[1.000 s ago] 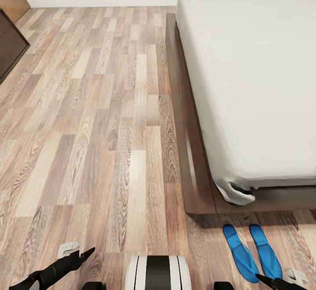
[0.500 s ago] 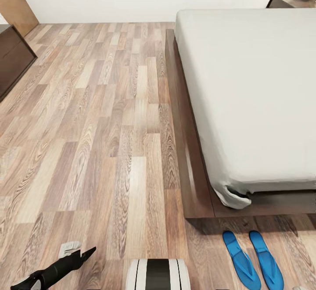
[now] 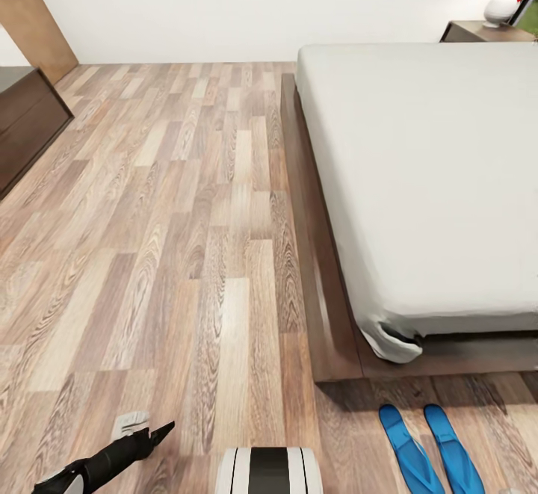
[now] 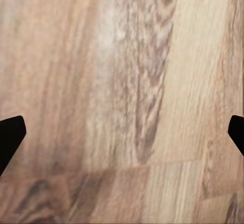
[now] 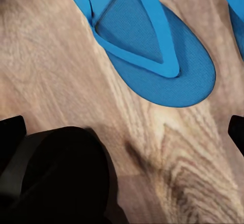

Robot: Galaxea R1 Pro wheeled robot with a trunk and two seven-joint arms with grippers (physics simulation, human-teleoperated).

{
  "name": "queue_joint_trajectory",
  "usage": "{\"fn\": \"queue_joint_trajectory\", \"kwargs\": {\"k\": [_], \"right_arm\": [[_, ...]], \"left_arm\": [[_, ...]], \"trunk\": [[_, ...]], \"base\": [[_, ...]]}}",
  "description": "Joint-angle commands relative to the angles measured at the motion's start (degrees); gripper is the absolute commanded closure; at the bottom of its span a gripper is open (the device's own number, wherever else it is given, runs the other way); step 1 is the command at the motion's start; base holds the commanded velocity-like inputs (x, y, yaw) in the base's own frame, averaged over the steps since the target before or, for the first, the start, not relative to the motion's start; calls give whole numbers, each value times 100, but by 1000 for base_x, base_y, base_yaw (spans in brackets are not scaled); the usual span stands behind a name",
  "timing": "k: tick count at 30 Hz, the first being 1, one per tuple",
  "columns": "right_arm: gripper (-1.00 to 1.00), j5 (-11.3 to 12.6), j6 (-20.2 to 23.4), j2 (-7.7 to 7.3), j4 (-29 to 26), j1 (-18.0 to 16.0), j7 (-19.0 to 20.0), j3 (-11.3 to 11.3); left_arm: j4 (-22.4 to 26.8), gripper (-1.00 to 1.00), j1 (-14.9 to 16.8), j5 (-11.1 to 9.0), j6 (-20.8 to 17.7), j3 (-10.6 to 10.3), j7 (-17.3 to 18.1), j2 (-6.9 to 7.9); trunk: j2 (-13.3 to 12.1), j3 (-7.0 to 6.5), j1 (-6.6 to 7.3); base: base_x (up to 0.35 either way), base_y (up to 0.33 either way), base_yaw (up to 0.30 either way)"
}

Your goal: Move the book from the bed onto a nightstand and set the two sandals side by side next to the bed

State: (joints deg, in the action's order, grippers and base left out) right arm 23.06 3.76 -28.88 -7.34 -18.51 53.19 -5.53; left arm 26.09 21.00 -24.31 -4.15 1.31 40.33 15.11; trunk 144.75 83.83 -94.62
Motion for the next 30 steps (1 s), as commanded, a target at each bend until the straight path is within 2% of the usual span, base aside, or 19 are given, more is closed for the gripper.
{"fn": "queue_joint_trajectory", "kwargs": {"k": [1, 14, 30], "right_arm": [[-100, -14, 42, -1, 1, -2, 25, -45], [-100, -12, 39, -3, 4, -4, 25, -45], [-100, -12, 38, 0, 4, -4, 25, -45]], "left_arm": [[-3, -100, 1, -32, -43, 15, 28, 0], [-7, -100, 1, -56, -59, 31, 47, 98], [-7, -100, 1, -57, -60, 27, 56, 124]], "trunk": [[0, -20, 3], [-18, -308, 37], [-39, -662, 78]], "base": [[0, 0, 0], [0, 0, 0], [0, 0, 0]]}}
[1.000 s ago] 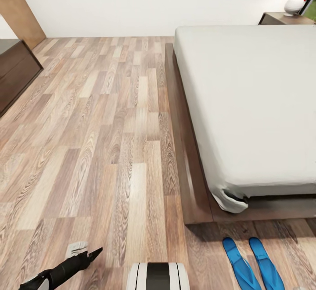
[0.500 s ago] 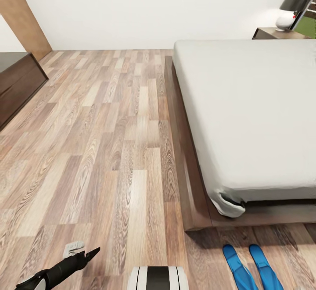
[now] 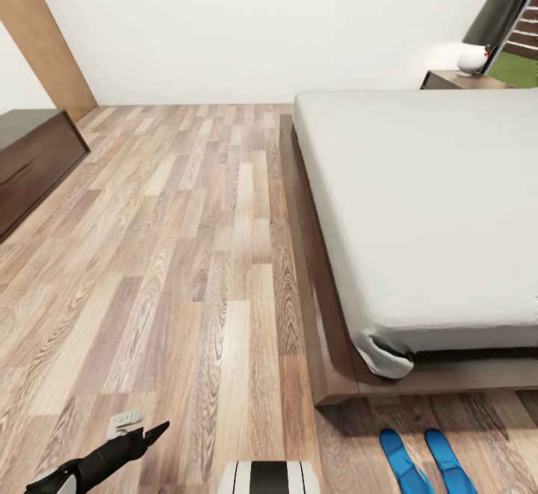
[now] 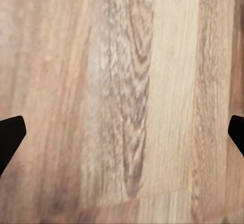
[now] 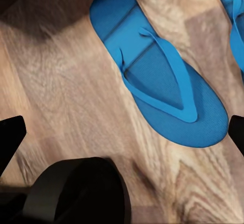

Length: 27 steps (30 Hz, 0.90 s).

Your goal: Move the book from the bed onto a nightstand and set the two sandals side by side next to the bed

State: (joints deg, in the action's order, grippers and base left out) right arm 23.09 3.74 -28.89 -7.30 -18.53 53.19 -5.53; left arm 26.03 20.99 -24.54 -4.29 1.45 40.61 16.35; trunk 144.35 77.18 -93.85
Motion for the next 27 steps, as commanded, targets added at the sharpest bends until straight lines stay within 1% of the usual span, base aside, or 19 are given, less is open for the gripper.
{"fn": "queue_joint_trajectory", "kwargs": {"k": [1, 22, 27], "right_arm": [[-100, -15, 39, 0, 1, -2, 25, -44], [-100, -15, 38, 6, -7, -2, 25, -44], [-100, -21, -86, 20, 2, -2, 4, -33]], "left_arm": [[-1, -100, 2, -34, -45, 13, 27, -1], [-1, -100, 2, -34, -48, 5, -9, -25], [-1, -100, 2, -34, -46, 5, -15, -34]], "trunk": [[0, -19, 3], [-28, -484, 58], [-35, -595, 70]], "base": [[0, 0, 0], [0, 0, 0], [0, 0, 0]]}}
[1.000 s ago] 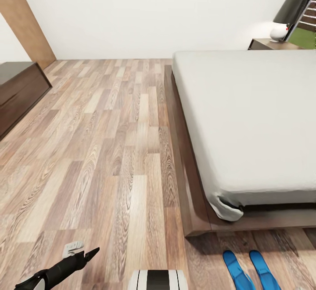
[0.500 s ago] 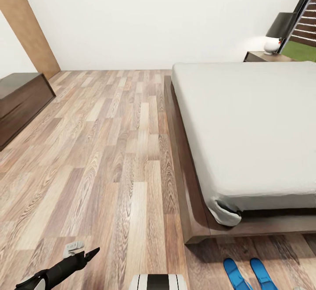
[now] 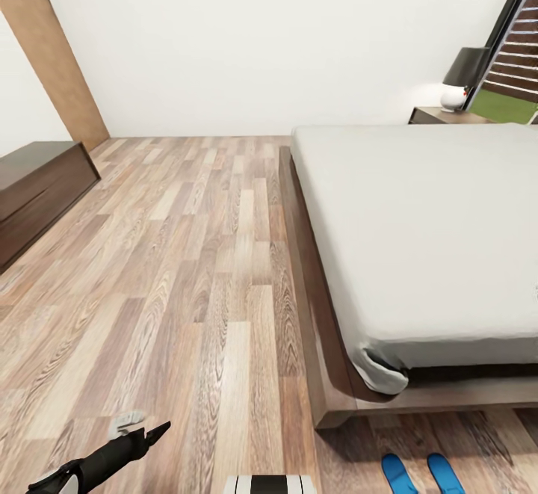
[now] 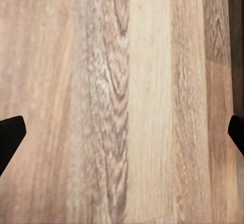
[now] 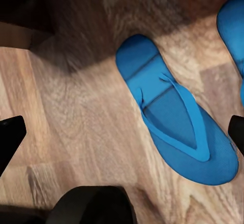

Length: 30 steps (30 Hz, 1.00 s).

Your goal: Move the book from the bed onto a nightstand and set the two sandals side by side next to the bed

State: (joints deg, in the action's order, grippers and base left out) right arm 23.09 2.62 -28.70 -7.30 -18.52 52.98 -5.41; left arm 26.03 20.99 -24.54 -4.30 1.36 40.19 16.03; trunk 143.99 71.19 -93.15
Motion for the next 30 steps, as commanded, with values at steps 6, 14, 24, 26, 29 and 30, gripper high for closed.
{"fn": "queue_joint_trajectory", "kwargs": {"k": [6, 14, 24, 26, 29, 30], "right_arm": [[-100, -30, -70, 396, 7, -2, -246, -25], [-100, -65, -86, 972, -7, -2, -1421, 11], [-100, -85, -86, 1023, -8, -2, -1533, 14], [-100, -85, -86, 1023, -8, -2, -1535, 14], [-100, -90, -86, 1024, -11, -2, -1534, 19], [-100, -91, -86, 1024, -12, -2, -1535, 18]], "left_arm": [[-9, -100, 2, -28, -45, 9, 16, -17], [-43, -100, 2, -25, -37, 5, 8, -70], [-209, -100, 2, 4, -28, -9, -5, -271], [-241, -100, 2, 11, -20, -15, -3, -294], [-263, -100, 2, 17, -13, -14, 3, -309], [-265, -100, 2, 17, -13, -14, 3, -311]], "trunk": [[-7, -129, 16], [-17, -307, 37], [-31, -528, 63], [-33, -573, 68], [-37, -639, 76], [-39, -661, 78]], "base": [[0, 0, 0], [0, 0, 0], [0, 0, 0], [0, 0, 0], [0, 0, 0], [0, 0, 0]]}}
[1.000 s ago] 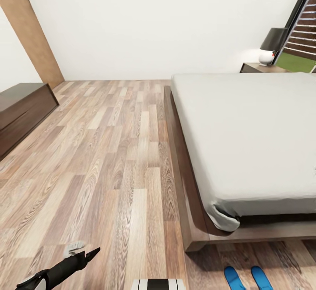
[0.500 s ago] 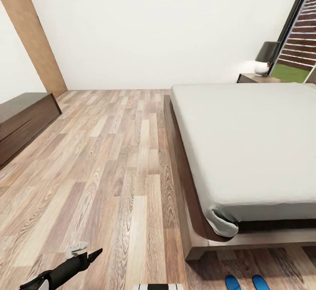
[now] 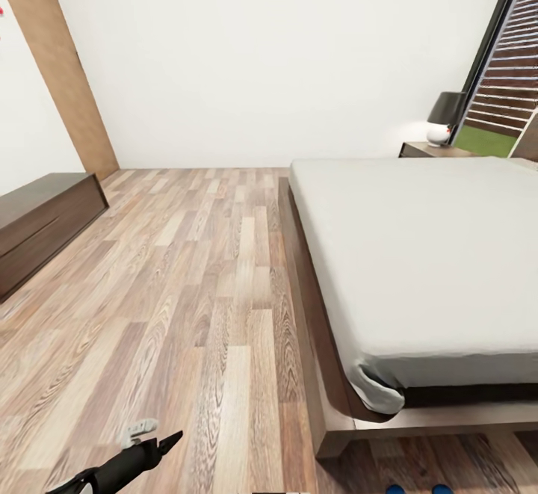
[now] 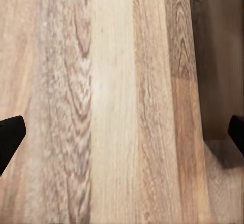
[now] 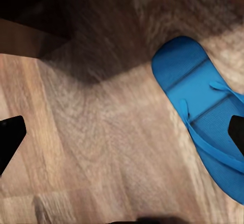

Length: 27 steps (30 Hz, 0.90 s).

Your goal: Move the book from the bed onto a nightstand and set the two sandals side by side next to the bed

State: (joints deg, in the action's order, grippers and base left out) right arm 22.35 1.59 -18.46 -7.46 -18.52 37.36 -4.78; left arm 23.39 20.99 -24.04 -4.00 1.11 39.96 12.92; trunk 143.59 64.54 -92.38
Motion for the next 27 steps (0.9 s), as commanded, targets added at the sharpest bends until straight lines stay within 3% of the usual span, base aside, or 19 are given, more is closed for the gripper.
{"fn": "queue_joint_trajectory", "kwargs": {"k": [1, 14, 18, 22, 27], "right_arm": [[-100, -17, 17, 1, 1, -2, 27, -45], [-100, -20, 17, 1, 7, -2, 20, -42], [-100, -20, 17, 1, 7, -2, 11, -48], [-100, -20, 17, 7, 7, -2, 9, -49], [-100, -20, 17, 9, 7, -2, 8, -49]], "left_arm": [[-3, -100, 2, -33, -42, 9, 27, -2], [-10, -100, 2, -25, -32, -1, 19, -15], [-14, -100, 2, -24, -31, -5, -85, -116], [-18, -100, 2, -16, 9, -5, -556, -345], [-19, -100, 2, -14, 123, -5, -774, -434]], "trunk": [[0, -18, 4], [-17, -306, 37], [-23, -395, 47], [-28, -483, 58], [-35, -594, 71]], "base": [[0, 0, 0], [0, 0, 0], [0, 0, 0], [0, 0, 0], [0, 0, 0]]}}
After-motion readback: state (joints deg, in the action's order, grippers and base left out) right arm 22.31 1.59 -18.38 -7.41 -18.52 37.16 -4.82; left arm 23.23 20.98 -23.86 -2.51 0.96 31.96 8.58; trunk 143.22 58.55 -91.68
